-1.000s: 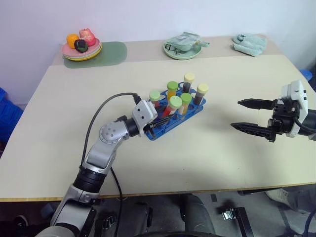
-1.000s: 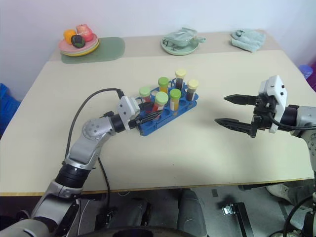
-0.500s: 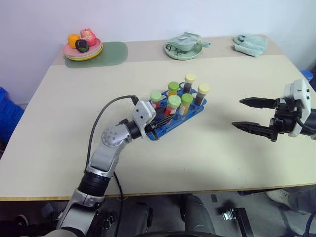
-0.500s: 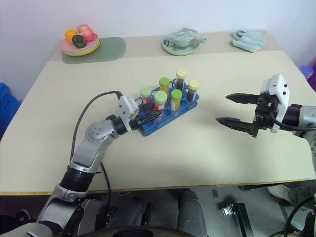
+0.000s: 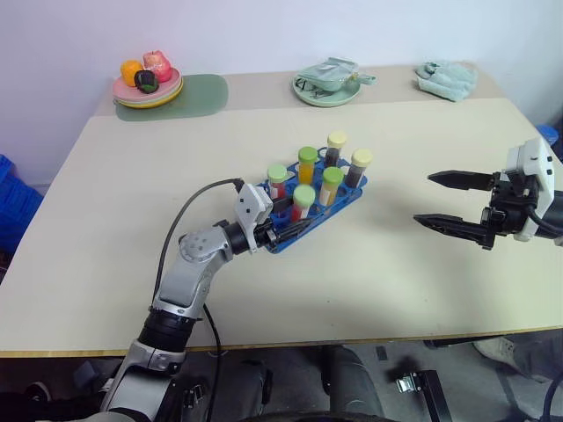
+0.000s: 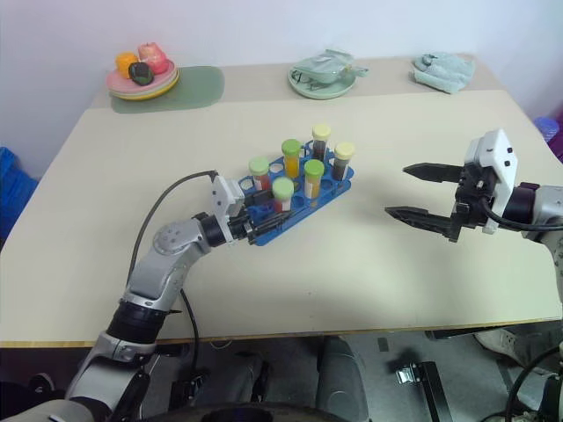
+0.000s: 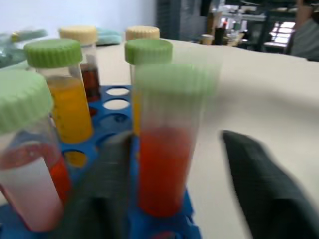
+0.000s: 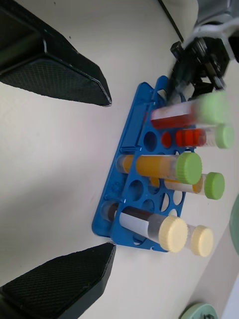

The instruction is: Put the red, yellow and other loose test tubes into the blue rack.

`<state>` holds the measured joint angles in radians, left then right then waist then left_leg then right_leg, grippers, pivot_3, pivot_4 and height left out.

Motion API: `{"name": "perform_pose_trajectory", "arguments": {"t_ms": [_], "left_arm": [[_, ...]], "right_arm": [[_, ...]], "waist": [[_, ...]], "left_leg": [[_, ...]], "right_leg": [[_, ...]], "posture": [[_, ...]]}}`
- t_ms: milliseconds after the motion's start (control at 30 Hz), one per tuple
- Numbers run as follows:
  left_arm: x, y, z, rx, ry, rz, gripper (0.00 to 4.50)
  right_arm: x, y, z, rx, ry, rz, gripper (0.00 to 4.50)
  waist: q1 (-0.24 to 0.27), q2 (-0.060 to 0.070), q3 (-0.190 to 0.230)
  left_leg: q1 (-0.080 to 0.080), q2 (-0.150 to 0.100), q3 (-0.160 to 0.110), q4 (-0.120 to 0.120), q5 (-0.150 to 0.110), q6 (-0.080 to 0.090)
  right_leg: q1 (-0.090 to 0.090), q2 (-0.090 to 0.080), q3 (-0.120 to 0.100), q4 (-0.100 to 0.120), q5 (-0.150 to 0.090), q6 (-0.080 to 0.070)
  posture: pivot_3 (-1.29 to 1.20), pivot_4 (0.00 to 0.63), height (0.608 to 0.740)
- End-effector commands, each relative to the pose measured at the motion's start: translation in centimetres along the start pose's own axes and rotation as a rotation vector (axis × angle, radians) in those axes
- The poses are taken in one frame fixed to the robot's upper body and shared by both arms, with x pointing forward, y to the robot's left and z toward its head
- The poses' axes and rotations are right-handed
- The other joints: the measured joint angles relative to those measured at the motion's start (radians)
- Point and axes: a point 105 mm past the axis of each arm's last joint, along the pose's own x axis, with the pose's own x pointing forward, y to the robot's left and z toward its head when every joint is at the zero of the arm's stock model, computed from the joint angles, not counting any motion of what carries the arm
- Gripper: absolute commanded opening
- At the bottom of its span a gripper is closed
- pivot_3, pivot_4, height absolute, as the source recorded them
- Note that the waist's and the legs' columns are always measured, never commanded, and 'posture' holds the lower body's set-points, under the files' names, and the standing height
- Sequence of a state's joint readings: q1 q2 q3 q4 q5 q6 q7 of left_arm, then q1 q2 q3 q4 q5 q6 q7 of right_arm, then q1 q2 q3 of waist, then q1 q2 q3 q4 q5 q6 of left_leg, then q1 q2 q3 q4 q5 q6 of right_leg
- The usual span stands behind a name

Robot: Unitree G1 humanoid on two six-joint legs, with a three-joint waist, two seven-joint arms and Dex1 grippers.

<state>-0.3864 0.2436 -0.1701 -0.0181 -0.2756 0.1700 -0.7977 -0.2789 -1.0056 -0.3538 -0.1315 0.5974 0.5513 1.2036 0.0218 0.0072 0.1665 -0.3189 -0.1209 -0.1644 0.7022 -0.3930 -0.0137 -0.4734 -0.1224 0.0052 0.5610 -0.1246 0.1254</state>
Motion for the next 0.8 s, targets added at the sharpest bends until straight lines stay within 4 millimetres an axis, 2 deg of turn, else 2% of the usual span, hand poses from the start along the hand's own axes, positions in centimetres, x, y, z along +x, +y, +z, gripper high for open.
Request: {"name": "perform_pose_trajectory", "arguments": {"t_ms": [33, 167, 433, 567, 700, 800], "left_arm": [[-0.8, 0.5, 2.4, 0.055, -0.063, -0.003, 4.47], [-2.2, 1.0, 3.2, 0.088, -0.046, 0.006, 4.47], [-6.4, 1.7, 5.5, 0.132, 0.009, -0.033, 4.47], [-8.2, 2.9, 6.6, 0.131, 0.035, -0.008, 4.47], [-11.0, 3.7, 7.5, 0.086, 0.091, -0.039, 4.47], [-12.2, 4.4, 8.4, 0.092, 0.101, -0.032, 4.47]], "right_arm": [[-0.2, -0.3, 0.9, -0.049, -0.008, -0.005, 4.5], [0.0, -0.5, 0.7, -0.051, -0.011, 0.002, 4.5], [1.0, -1.3, 0.2, -0.059, -0.025, 0.033, 4.5], [1.1, -1.2, -1.3, -0.048, 0.012, 0.079, 4.5], [1.5, -1.4, -1.2, -0.054, -0.013, 0.078, 4.5], [1.5, -1.6, -1.4, -0.062, -0.024, 0.08, 4.5]], "waist": [[0.0, 0.0, 0.0], [-0.003, 0.0, 0.0], [-0.008, 0.0, 0.0], [-0.007, 0.0, 0.0], [-0.011, 0.0, 0.0], [-0.011, 0.0, 0.0]], "left_leg": [[0.0, 0.0, 0.0, 0.0, 0.0, 0.0], [0.0, 0.0, 0.0, 0.0, 0.0, 0.0], [0.0, 0.002, 0.0, -0.001, 0.0, 0.0], [0.0, 0.001, 0.0, -0.001, 0.0, 0.0], [0.0, 0.002, 0.0, -0.002, 0.0, 0.0], [0.0, 0.003, 0.0, -0.002, 0.0, 0.0]], "right_leg": [[0.0, 0.0, 0.0, 0.0, 0.0, 0.0], [0.0, 0.0, 0.0, 0.0, 0.0, 0.0], [-0.001, 0.001, 0.0, 0.0, 0.0, 0.0], [-0.001, 0.001, 0.0, 0.0, 0.0, 0.0], [-0.001, 0.002, 0.0, 0.0, 0.0, 0.0], [-0.002, 0.002, 0.0, 0.0, 0.0, 0.0]], "posture": [[0.0, 0.15, 0.74], [0.0, 0.15, 0.74], [0.0, 0.15, 0.74], [0.0, 0.15, 0.74], [0.0, 0.15, 0.74], [0.0, 0.15, 0.74]]}}
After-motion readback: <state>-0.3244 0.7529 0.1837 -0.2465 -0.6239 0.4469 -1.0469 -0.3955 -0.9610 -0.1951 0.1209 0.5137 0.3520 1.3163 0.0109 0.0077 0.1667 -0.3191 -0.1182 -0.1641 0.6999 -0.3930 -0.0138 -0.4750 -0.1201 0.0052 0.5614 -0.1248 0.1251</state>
